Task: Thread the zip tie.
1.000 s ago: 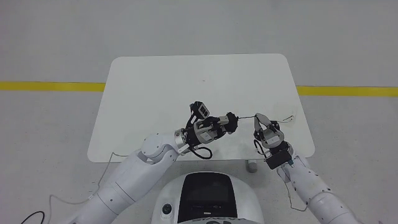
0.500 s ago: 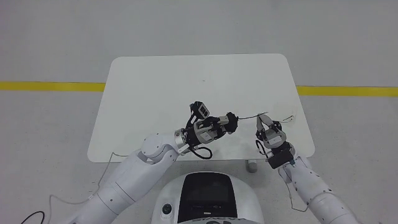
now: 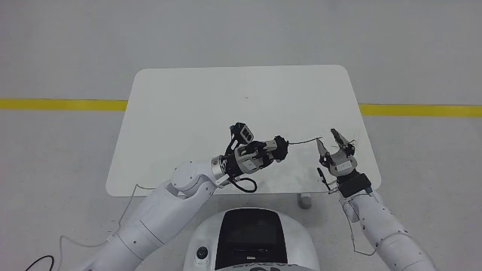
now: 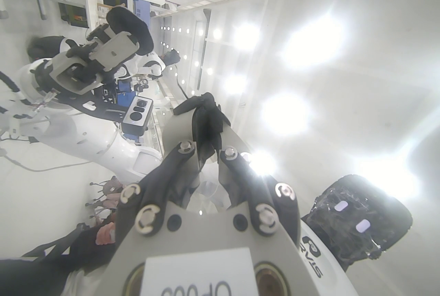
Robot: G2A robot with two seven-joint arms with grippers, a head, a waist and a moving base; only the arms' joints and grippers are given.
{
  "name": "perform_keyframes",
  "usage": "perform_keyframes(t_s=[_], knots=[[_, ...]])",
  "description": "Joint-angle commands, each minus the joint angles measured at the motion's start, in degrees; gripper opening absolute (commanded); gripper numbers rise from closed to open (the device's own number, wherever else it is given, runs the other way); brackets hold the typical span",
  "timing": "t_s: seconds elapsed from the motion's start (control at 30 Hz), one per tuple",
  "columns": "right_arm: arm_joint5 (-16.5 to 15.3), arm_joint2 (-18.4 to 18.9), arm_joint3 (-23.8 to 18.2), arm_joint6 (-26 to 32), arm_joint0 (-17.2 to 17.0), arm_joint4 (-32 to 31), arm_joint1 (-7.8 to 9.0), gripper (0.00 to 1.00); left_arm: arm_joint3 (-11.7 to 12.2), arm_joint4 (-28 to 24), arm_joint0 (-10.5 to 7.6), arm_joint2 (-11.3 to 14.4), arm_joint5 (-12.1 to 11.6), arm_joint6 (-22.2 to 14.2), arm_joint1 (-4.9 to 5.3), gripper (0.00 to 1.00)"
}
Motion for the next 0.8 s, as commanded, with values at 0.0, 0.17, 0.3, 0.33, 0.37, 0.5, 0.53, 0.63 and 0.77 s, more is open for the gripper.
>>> perform_keyframes(t_s=[0.0, 0.17, 0.3, 0.33, 0.37, 0.5, 0.53, 0.63, 0.77], knots=[[0.0, 0.0, 0.0, 0.0, 0.0, 0.0, 0.0, 1.0, 0.0, 0.0, 0.0, 0.0, 0.0, 0.0, 0.0, 0.0], [-4.1, 0.9, -1.0, 2.0, -0.7, 2.2, 0.06, 1.0, -1.9, -5.5, 0.92, -0.5, 2.1, -0.2, -0.15, 0.0], [-8.6, 2.7, -0.8, 2.6, -1.4, 4.3, 0.34, 1.0, -3.4, -12.1, 1.97, -2.7, 5.5, -4.2, 0.18, 0.0], [-9.5, 3.0, -0.9, 2.7, -1.6, 5.0, 0.35, 1.0, -3.8, -13.3, 2.26, -3.1, 6.2, -5.2, 0.25, 0.0], [-10.2, 3.3, -1.0, 2.9, -1.8, 5.7, 0.35, 1.0, -4.1, -13.9, 2.46, -3.6, 6.7, -5.8, 0.35, 0.0], [-13.9, 3.7, -1.8, 4.1, -2.3, 8.0, 0.28, 1.0, -5.5, -14.1, 3.46, -5.1, 7.9, -7.1, 0.75, 0.0], [-13.9, 3.7, -1.8, 4.1, -2.3, 8.0, 0.28, 1.0, -5.7, -13.4, 3.76, -5.6, 7.8, -7.1, 0.88, 0.0], [-13.9, 3.7, -1.8, 4.1, -2.3, 8.0, 0.28, 1.0, -5.7, -13.4, 3.76, -5.6, 7.8, -7.1, 0.88, 0.0], [-13.9, 3.7, -1.8, 4.1, -2.3, 8.0, 0.28, 1.0, -5.7, -13.4, 3.76, -5.6, 7.8, -7.1, 0.88, 0.0]])
